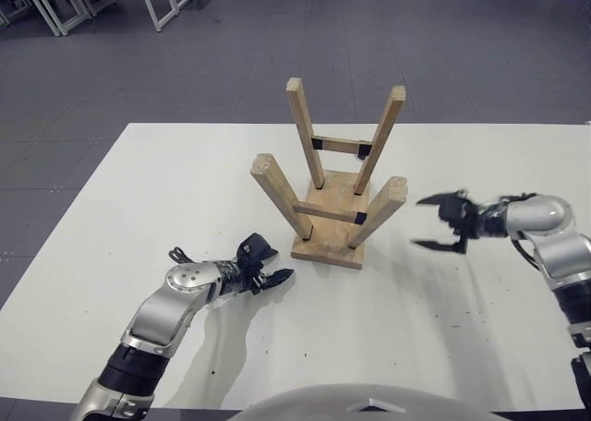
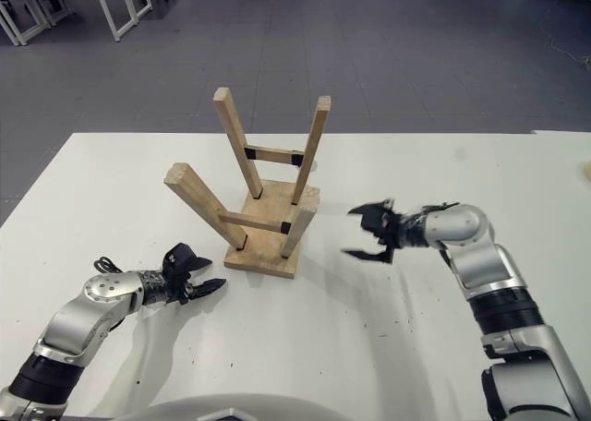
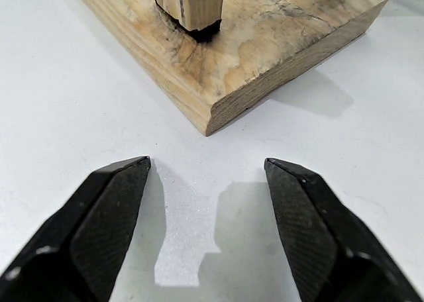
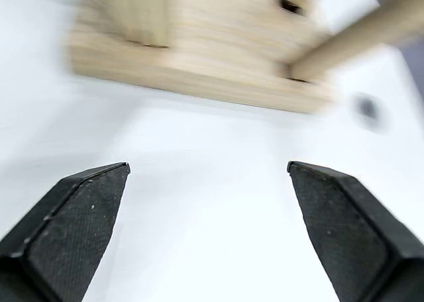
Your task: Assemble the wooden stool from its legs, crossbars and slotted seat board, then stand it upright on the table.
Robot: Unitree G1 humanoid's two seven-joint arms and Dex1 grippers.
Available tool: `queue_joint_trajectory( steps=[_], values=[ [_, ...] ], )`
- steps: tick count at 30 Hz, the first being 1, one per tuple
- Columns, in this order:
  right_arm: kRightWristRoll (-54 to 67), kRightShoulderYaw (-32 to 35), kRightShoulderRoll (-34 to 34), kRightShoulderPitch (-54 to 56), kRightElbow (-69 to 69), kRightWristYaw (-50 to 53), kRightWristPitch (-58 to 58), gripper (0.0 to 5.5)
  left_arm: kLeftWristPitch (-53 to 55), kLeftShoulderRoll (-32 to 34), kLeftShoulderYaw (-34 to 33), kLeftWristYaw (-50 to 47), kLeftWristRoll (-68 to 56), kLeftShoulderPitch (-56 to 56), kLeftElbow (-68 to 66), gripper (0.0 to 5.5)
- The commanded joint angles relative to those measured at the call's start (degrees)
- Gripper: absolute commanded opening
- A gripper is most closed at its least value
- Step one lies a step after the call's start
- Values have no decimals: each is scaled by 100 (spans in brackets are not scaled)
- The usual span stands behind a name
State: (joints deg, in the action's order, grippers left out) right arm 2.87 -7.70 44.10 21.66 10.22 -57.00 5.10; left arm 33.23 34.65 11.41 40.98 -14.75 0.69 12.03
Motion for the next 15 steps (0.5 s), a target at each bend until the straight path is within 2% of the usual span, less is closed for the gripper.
queue_joint_trajectory(
  steps=[1,4,8,12,15],
  values=[
    [724,1532,-974,231,-1442,2162,2267,440,72,102,208,220,64,90,36,322],
    [1623,2035,-2312,-23,-3518,3570,4108,440,117,3,259,184,53,131,104,322],
    [2852,2057,-4017,50,-5527,4964,5320,440,145,-83,210,89,-4,204,157,322],
    [3355,1780,-4480,764,-6131,5617,5895,440,121,-194,245,-7,45,206,107,322],
    [3649,1889,-4667,1321,-6210,5821,5552,440,108,-265,293,-38,89,158,55,322]
  ],
)
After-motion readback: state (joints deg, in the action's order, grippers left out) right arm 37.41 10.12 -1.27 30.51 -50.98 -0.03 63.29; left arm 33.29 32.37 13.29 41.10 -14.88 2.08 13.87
